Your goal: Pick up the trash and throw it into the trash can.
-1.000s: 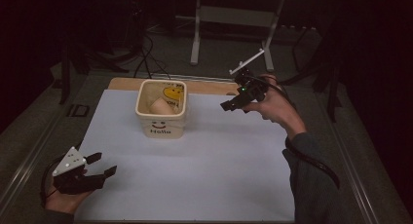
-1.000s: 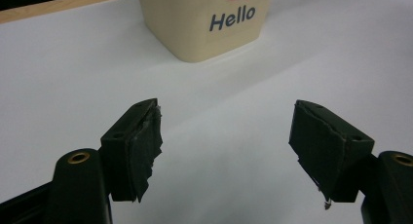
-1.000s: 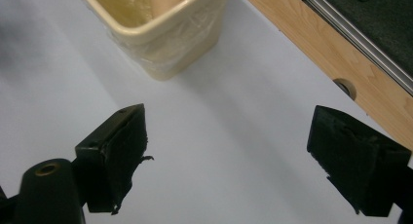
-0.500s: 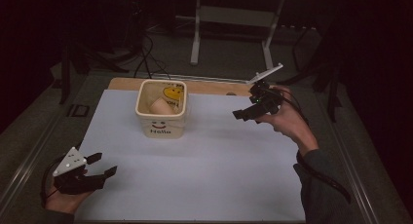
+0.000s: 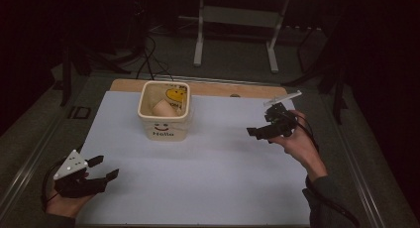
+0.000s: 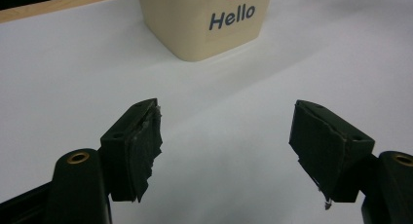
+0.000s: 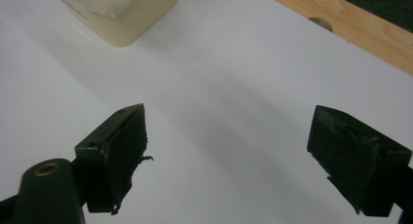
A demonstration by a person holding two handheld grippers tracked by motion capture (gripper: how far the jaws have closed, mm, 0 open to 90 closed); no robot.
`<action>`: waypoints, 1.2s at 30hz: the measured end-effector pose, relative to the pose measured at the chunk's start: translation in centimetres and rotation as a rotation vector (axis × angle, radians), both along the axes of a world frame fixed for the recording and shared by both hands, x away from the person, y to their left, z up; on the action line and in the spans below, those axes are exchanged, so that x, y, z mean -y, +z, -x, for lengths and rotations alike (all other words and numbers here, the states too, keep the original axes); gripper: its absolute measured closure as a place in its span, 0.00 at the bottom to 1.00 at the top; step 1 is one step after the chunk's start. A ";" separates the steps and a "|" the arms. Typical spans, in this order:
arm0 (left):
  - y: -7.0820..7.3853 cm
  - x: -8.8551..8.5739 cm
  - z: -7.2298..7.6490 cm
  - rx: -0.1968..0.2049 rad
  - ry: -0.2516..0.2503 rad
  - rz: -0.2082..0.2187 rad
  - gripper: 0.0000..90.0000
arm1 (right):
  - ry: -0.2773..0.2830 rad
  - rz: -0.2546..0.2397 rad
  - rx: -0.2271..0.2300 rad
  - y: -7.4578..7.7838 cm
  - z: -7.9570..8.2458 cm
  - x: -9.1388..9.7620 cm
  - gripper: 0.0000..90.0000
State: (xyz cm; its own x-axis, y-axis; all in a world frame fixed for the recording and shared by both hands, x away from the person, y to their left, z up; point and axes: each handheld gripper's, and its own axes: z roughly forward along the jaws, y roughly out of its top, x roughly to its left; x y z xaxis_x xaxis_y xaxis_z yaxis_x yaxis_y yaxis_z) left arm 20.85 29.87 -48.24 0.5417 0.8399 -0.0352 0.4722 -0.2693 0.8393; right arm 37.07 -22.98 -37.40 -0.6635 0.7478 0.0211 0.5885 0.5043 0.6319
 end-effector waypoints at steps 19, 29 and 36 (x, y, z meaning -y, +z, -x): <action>0.0 -0.1 0.0 0.002 0.001 0.005 0.30 | -0.107 -0.089 0.057 -5.2 4.2 4.4 0.15; 0.0 -0.1 0.0 0.002 0.003 0.007 0.30 | -0.099 -0.155 0.100 -7.4 6.2 5.3 0.15; 0.1 -0.1 0.1 0.003 0.001 0.008 0.30 | -0.082 -0.167 0.124 -8.1 7.2 5.6 0.15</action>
